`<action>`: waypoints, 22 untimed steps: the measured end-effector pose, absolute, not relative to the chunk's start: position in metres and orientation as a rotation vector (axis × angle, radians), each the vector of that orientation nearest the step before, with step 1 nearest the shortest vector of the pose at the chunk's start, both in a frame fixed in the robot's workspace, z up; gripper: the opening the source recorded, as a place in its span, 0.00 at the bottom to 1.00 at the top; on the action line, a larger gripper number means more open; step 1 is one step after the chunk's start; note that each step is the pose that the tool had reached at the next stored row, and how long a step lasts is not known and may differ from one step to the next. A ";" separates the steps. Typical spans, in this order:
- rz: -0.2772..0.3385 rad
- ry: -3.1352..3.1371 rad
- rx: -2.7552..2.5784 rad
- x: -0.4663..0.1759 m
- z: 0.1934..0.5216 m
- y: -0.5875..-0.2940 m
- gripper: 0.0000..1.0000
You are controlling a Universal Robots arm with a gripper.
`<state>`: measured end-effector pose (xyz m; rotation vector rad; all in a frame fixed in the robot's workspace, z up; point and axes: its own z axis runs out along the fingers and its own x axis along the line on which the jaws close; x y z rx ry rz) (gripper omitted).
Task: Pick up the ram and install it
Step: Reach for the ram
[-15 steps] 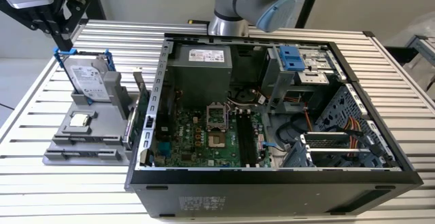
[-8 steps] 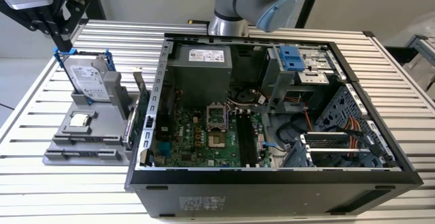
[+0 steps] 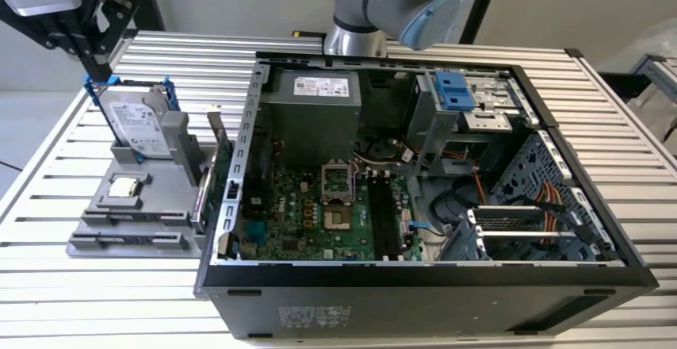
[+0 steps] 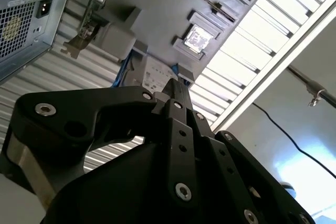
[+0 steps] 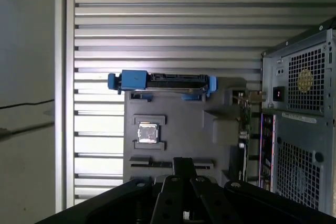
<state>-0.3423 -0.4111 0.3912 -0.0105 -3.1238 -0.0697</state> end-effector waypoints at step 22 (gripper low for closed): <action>-0.070 -3.124 -0.017 -0.342 0.391 -0.433 0.00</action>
